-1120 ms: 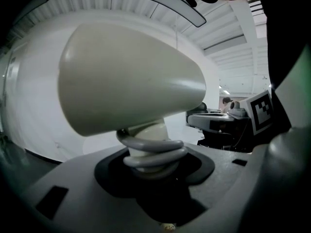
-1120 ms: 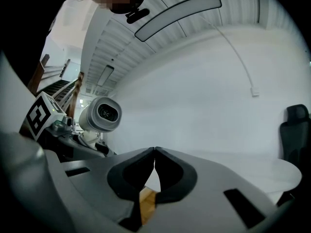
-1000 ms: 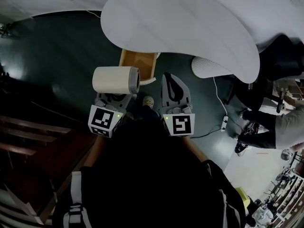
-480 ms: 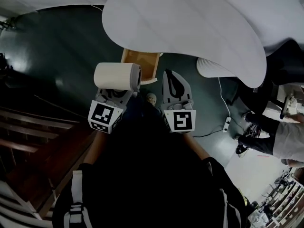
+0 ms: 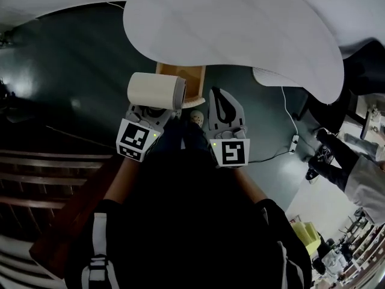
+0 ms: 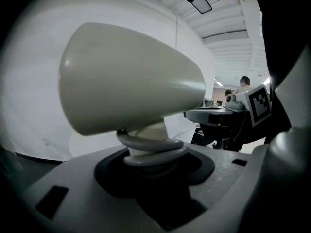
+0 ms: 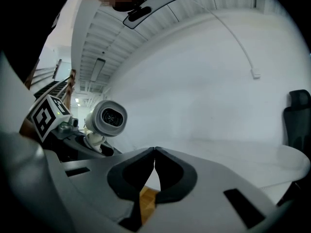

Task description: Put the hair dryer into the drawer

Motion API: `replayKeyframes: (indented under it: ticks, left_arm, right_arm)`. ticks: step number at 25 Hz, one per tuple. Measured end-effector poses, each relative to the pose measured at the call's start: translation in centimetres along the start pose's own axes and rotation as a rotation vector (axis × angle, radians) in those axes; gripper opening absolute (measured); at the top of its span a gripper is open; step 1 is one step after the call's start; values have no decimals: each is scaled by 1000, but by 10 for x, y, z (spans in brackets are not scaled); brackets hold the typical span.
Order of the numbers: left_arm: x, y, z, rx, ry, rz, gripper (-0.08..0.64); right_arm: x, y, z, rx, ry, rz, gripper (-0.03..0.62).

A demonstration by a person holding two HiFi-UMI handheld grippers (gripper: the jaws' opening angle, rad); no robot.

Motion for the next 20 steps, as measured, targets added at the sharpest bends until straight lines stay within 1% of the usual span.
replayKeyframes:
  ticks: [5,13,17,20]
  left_arm:
    - [-21,15,-19,-56,82,-59,221]
    - [-51,30,-48,-143,180,-84,221]
    - [-70,39,-52,-182,240,-143,220]
    - [-81,43,-62,-220,288,-183,221]
  right_arm:
    - [-19,3,-17,-16,37,-9,25]
    - [-48,4,-43,-23,96,-31,25]
    - [-59,14,-54,-21,116,-46,25]
    - [-68,13,-61,-21,128,-61,25]
Point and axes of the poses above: the fingertips, and each gripper's own axes: z backward along the fingers, y to its left, x out of its top, the point moved 3 cm from there along z, backward along the fingers, and after that the axes turned 9 degrees about y, right-handed, at the moved point
